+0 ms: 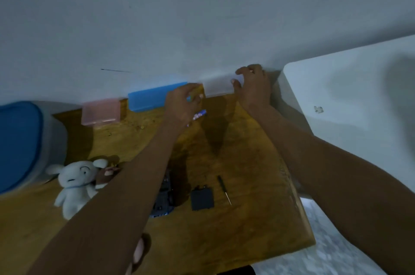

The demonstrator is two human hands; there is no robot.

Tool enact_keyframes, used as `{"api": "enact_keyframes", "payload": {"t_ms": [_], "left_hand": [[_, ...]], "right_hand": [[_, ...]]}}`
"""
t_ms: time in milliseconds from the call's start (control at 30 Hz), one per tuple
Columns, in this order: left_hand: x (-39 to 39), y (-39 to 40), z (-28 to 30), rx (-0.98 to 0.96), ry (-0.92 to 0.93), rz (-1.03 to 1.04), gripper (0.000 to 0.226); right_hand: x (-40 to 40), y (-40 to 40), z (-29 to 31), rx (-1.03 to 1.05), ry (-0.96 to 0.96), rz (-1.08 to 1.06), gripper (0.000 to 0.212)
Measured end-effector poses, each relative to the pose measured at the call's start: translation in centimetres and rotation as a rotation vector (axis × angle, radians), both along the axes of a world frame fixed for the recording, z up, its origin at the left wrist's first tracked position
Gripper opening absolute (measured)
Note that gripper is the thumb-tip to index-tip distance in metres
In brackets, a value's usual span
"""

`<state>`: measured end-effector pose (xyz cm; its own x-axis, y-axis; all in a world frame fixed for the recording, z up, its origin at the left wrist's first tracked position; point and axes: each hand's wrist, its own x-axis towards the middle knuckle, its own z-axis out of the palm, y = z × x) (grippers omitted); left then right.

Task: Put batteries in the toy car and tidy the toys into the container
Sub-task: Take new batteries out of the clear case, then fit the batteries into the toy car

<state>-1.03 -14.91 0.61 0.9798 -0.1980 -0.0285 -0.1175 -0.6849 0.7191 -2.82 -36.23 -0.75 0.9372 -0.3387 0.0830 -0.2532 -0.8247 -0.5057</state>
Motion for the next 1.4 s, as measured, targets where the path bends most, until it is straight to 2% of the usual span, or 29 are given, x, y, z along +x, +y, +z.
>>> {"api": "enact_keyframes", "payload": {"t_ms": [67, 167, 333, 433, 500, 633, 833, 1000, 1100, 1400], "left_hand": [[-1.4, 2.6, 0.6, -0.015, -0.008, 0.029, 0.026], [-3.4, 6.6, 0.9, -0.018, -0.022, 0.057, 0.023], [-7.6, 11.7, 0.7, -0.076, 0.008, 0.020, 0.021], [-9.7, 13.7, 0.0, -0.063, 0.104, 0.006, 0.034], [-10.8, 14.4, -0.2, -0.094, 0.132, -0.020, 0.041], [-12.1, 15.0, -0.6, -0.107, 0.172, -0.044, 0.055], [-13.4, 15.4, -1.5, -0.056, 0.243, -0.085, 0.075], [-13.7, 15.6, -1.9, -0.029, 0.304, -0.089, 0.096], [-14.0, 15.5, -1.7, -0.009, 0.347, -0.078, 0.106], [-15.4, 15.1, -0.5, -0.014, 0.530, -0.085, 0.123]], "right_hand": [[-0.5, 2.2, 0.7, 0.028, -0.062, 0.122, 0.025], [-1.2, 6.5, 1.3, 0.009, -0.019, 0.306, 0.025], [-2.1, 12.2, -0.4, -0.095, 0.136, 0.544, 0.040], [-2.8, 13.7, -2.4, -0.217, 0.195, 0.592, 0.056], [-3.2, 14.2, -3.6, -0.292, 0.184, 0.580, 0.063], [-3.5, 15.0, -5.1, -0.374, 0.156, 0.501, 0.063], [-4.3, 16.4, -6.3, -0.368, 0.051, 0.391, 0.040], [-4.0, 17.4, -6.5, -0.359, 0.045, 0.317, 0.061], [-4.0, 18.0, -7.3, -0.383, 0.036, 0.267, 0.056], [-4.1, 18.5, -6.5, -0.473, 0.009, 0.411, 0.047]]}}
